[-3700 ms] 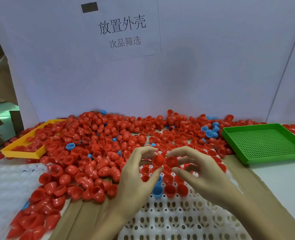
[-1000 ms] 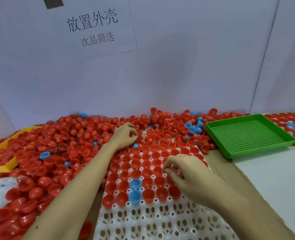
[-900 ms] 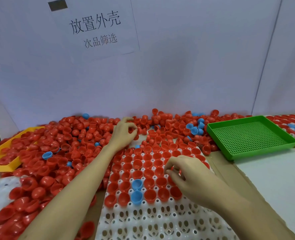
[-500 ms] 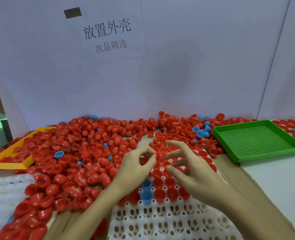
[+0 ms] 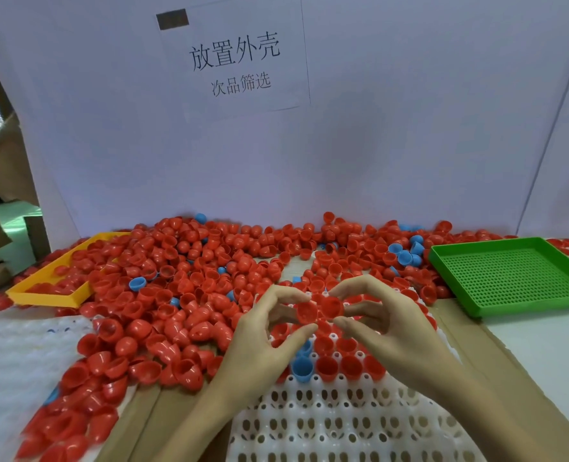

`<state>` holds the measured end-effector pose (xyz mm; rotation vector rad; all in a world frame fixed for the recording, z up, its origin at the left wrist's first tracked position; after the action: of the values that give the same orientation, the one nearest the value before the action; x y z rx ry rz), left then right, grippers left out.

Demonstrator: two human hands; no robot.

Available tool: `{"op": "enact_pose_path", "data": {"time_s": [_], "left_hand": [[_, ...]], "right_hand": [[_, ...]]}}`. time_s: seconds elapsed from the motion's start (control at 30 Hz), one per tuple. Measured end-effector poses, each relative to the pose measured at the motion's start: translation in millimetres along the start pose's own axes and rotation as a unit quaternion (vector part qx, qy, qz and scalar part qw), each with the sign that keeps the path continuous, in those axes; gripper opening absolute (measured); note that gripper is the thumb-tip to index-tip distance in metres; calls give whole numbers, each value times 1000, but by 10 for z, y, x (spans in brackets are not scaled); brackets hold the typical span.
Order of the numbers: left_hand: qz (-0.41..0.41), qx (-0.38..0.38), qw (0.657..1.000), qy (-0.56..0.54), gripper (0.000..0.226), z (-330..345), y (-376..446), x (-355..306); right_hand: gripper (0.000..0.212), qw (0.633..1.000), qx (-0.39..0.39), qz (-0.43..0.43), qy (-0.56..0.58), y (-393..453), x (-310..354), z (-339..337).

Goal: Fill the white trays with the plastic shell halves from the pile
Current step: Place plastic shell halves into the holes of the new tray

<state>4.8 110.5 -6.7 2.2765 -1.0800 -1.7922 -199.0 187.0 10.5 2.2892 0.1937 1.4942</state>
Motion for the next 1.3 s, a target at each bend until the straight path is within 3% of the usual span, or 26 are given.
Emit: {"op": "enact_pose_path", "data": {"time_s": [0.3, 0.47, 0.63, 0.83, 1.07, 1.17, 1.3], "left_hand": [[29, -12, 1000, -3, 36, 14, 2, 7], [-16, 1, 998, -58, 15, 34, -16, -4], [-111, 43, 982, -144, 41, 81, -23, -25], [-130, 63, 978, -152, 46, 124, -36, -30], [-84, 41, 987, -132, 20, 90, -32, -86], [-130, 37, 975, -175, 38, 103, -45, -107], [-211, 30, 945, -249, 57, 85, -38, -54]], "right_hand": [[33, 1000, 19, -7, 15, 7, 3, -10], [26, 999, -4, 4, 42, -2, 28, -13], [32, 997, 12, 7, 70, -20, 49, 40], [28, 999, -4, -6, 38, -29, 67, 73], [16, 999, -24, 17, 34, -26, 31, 85], [25, 999, -38, 25, 7, -33, 11, 101], [40, 998, -12, -43, -49, -47, 26, 119]]}}
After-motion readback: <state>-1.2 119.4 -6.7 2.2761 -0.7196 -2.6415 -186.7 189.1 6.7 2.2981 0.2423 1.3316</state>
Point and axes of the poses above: each hand's wrist, its own y-axis towards the middle knuckle, its own z-axis out of the palm, x = y × z, the point moved 1 cm from there along y, towards the middle knuckle, and after that the axes turned 2 degrees about -x, right-handed, at the moved point
